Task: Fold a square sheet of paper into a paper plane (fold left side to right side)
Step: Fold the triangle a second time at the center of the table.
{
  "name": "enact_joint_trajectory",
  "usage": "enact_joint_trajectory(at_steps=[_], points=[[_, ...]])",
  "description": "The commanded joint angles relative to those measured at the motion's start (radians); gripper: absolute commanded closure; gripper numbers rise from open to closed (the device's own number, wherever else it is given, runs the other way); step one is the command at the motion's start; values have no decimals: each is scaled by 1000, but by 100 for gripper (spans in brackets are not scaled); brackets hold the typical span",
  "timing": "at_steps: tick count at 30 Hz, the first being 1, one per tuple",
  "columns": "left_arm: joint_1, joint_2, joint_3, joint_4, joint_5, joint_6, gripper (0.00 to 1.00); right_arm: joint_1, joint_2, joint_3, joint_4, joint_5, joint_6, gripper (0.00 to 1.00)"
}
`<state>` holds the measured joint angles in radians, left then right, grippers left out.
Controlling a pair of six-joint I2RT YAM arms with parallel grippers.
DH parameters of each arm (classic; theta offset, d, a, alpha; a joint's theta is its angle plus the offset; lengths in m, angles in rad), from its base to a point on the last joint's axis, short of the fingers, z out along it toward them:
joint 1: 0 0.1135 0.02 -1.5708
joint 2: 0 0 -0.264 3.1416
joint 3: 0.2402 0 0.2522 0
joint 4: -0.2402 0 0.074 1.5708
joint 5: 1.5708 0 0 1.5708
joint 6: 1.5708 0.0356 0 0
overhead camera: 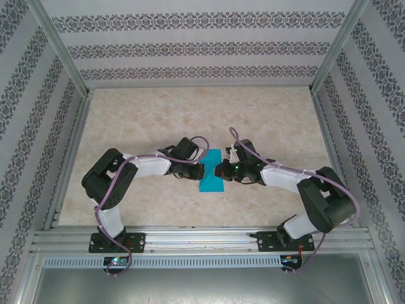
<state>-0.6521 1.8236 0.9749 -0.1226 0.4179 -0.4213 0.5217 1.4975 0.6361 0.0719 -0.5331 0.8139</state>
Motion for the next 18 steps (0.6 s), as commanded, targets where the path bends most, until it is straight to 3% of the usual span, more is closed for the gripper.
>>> enact_joint_trajectory(at_steps=[1, 18], points=[[12, 34, 1, -23, 1, 30, 100, 12, 47, 35, 93, 35, 42, 100], [12, 42, 14, -34, 6, 35, 100, 50, 197, 89, 124, 22, 50, 100]])
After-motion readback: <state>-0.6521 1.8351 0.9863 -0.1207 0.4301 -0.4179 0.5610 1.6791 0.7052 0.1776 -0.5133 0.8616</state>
